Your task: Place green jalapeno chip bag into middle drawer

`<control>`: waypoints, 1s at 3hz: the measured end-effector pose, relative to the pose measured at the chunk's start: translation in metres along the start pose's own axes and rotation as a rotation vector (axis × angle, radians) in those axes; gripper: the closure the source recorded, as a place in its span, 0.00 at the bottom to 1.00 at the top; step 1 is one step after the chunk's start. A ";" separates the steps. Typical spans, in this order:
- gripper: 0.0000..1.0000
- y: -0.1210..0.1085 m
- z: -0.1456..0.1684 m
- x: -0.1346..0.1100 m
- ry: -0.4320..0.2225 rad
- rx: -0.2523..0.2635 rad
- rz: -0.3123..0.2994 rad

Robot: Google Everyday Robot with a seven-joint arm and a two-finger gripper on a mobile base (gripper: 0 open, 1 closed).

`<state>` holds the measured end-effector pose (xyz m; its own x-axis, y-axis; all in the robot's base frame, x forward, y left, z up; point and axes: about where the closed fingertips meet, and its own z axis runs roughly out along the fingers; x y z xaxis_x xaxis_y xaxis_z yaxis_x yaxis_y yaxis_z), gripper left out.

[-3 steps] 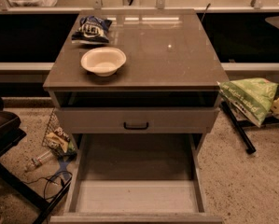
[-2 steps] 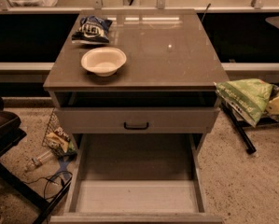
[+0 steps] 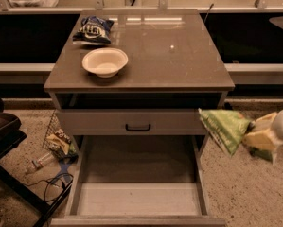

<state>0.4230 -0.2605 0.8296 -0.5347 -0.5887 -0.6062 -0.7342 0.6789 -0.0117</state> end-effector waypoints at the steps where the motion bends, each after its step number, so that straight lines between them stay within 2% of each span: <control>1: 1.00 0.035 0.081 0.065 -0.061 -0.027 0.011; 2: 1.00 0.051 0.143 0.096 -0.017 -0.028 0.011; 3: 1.00 0.046 0.207 0.121 0.094 0.011 0.017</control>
Offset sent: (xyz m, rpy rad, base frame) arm -0.0265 0.0673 -0.2538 -0.0017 0.0561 -0.0041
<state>0.4109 -0.2096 0.5912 -0.5848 -0.6151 -0.5289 -0.7199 0.6940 -0.0110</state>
